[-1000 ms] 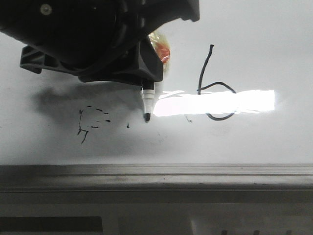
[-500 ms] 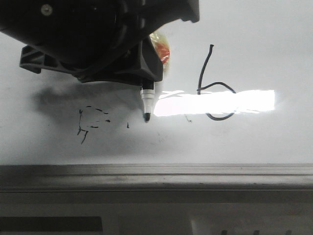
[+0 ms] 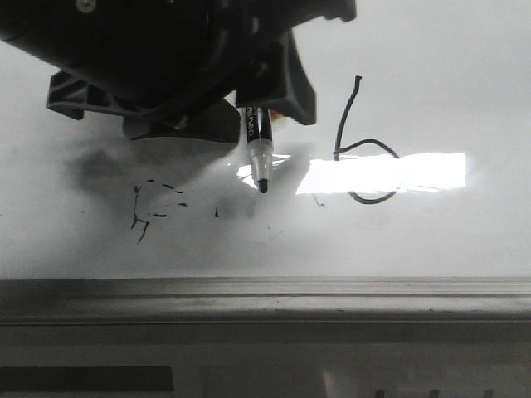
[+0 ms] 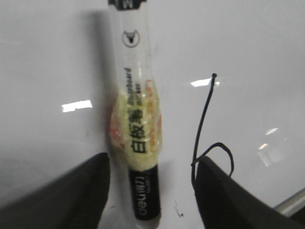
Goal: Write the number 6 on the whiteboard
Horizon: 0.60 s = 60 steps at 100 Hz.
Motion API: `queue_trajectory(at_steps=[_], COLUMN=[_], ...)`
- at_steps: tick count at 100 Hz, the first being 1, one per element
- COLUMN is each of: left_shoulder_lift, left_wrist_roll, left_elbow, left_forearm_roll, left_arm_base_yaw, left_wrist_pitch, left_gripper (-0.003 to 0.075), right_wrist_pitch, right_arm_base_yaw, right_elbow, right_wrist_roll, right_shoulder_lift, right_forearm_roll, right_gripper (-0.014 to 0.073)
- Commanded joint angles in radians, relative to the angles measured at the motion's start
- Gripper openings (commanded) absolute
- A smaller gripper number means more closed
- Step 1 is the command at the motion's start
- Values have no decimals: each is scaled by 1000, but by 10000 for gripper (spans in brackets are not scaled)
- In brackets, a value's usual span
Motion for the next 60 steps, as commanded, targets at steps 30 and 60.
queue_trajectory(at_steps=[30,60], left_shoulder_lift=[-132,-431], left_wrist_roll=[55,404], left_elbow=[-19,72], left_forearm_roll=[16,11], left_arm_base_yaw=[-75,-274], left_wrist_pitch=[-124,-134], left_gripper=[636,242], right_wrist_pitch=[-85,139], right_arm_base_yaw=[-8,-47], right_elbow=[-24,-24], right_wrist_roll=[-4,270], right_shoulder_lift=[-21,-212], right_forearm_roll=[-63,-547], right_gripper=[-64,-64])
